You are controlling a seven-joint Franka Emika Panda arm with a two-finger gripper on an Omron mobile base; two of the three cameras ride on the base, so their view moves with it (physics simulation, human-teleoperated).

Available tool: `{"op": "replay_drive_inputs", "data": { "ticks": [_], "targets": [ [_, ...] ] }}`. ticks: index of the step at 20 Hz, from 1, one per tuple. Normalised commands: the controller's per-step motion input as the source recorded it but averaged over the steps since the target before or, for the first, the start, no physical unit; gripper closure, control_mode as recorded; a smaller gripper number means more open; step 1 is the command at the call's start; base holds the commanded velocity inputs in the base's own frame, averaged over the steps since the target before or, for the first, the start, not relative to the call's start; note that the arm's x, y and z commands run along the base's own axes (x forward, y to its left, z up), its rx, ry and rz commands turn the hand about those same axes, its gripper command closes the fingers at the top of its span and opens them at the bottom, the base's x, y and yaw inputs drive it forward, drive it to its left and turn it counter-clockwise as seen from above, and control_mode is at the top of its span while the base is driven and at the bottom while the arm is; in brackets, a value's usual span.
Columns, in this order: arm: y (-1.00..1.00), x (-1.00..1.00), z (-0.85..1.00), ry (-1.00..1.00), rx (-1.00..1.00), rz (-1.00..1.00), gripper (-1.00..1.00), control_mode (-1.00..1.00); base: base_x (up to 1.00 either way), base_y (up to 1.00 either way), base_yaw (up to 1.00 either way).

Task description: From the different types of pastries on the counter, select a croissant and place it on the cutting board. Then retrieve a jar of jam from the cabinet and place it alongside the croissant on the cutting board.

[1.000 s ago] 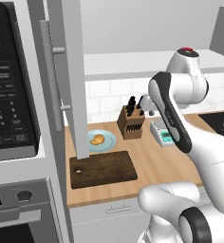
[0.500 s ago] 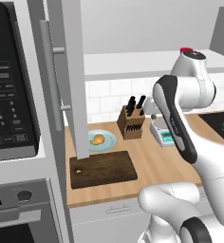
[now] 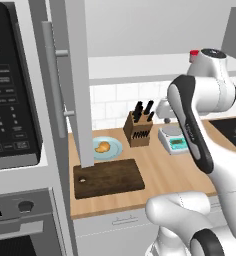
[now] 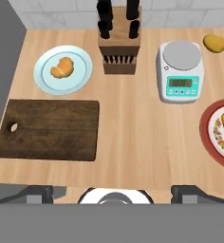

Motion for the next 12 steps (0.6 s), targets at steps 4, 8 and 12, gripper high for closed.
{"op": "replay_drive_inputs", "data": {
  "ticks": [4, 8, 12],
  "targets": [
    [-0.05, -0.12, 0.13, 0.0, -0.01, 0.0, -1.0, -1.0, 0.0, 0.0, 0.0],
    [-0.1, -0.06, 0.24, 0.0, -0.04, 0.0, -1.0, -1.0, 0.0, 0.0, 0.0],
    [-0.25, 0.0, 0.51, 0.0, -0.07, 0.0, -1.0, -1.0, 0.0, 0.0, 0.0]
  ]
}}
